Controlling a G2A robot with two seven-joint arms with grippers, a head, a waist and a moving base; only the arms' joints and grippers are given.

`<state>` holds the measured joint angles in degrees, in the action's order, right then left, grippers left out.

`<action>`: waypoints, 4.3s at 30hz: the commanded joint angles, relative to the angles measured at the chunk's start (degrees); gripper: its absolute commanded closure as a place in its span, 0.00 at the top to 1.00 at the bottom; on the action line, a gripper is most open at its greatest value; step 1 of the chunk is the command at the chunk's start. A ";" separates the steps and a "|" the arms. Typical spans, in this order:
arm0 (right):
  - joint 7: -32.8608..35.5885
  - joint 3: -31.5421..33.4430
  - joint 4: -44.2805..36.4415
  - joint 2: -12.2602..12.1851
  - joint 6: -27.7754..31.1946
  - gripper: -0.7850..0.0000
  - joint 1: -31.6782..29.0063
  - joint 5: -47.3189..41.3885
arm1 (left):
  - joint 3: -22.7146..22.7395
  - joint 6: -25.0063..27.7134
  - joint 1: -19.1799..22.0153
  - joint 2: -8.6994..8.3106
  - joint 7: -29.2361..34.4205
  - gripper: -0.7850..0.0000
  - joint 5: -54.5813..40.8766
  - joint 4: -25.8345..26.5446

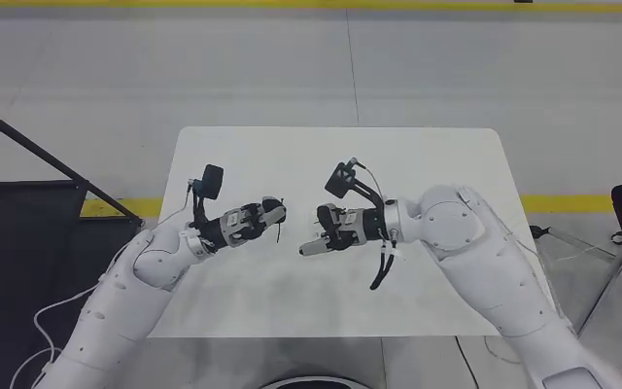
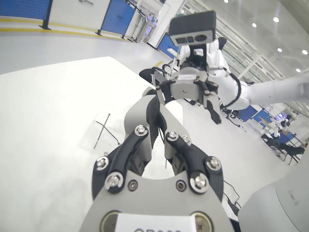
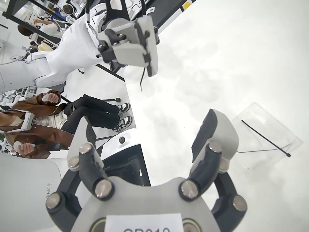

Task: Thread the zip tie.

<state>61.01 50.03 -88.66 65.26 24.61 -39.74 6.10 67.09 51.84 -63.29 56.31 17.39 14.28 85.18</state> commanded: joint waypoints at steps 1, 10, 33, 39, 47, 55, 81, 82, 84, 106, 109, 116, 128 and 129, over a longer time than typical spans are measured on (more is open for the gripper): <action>-0.80 -0.57 0.20 0.15 1.20 1.00 -0.14 0.36 | -0.41 -0.46 -0.22 0.35 -2.42 0.00 1.42 -0.11; -4.20 -4.37 4.05 1.77 1.87 0.78 1.83 -0.33 | -2.39 -0.36 0.41 1.71 -7.66 0.00 4.87 -1.65; -4.68 -8.68 13.06 5.05 3.35 0.27 7.05 -5.00 | -1.51 1.59 0.36 2.75 -8.93 0.00 6.25 -2.64; -4.33 -8.60 13.55 5.31 3.36 0.00 7.22 -5.20 | -1.20 1.72 0.42 2.91 -8.52 0.00 6.05 -2.93; -4.10 -8.14 13.65 5.42 3.78 0.00 6.93 -5.06 | -0.96 2.20 0.45 3.12 -7.78 0.00 5.45 -3.02; -4.38 -7.34 13.40 5.38 3.52 0.23 6.12 -5.17 | -0.45 2.24 0.28 3.32 -7.87 0.00 5.71 -3.01; -2.72 -8.10 15.02 6.60 3.94 0.20 6.64 -7.51 | 0.89 1.82 -0.53 4.29 -10.47 0.00 7.33 -3.34; -2.66 -8.17 15.12 6.68 4.04 0.20 6.74 -7.57 | 0.90 1.77 -0.54 4.33 -10.45 0.00 7.36 -3.34; -2.57 -8.30 15.46 6.82 4.11 0.20 6.93 -7.68 | 0.86 1.64 -0.56 4.40 -10.37 0.00 7.38 -3.35; -1.86 -8.60 17.55 7.83 4.32 0.00 7.93 -7.84 | 1.06 2.32 -0.43 4.94 -8.70 0.16 6.27 -3.76; -1.90 -8.46 17.63 7.88 4.24 0.00 7.87 -7.78 | 1.17 2.42 -0.41 4.98 -8.45 0.16 6.10 -3.85; -2.09 -8.02 17.62 7.93 4.22 0.00 7.62 -7.57 | 1.30 2.71 -0.41 5.08 -7.70 0.15 5.55 -3.96; -1.69 -7.50 17.42 8.00 4.06 0.00 7.28 -7.18 | 1.60 3.08 -0.35 5.22 -6.73 0.13 4.57 -4.19; -1.67 -7.47 17.42 8.01 4.04 0.00 7.26 -7.16 | 1.62 3.08 -0.35 5.23 -6.70 0.13 4.57 -4.17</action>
<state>59.32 42.54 -71.24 73.26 28.67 -32.46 -1.09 68.69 54.93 -63.63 61.53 10.66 18.85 81.00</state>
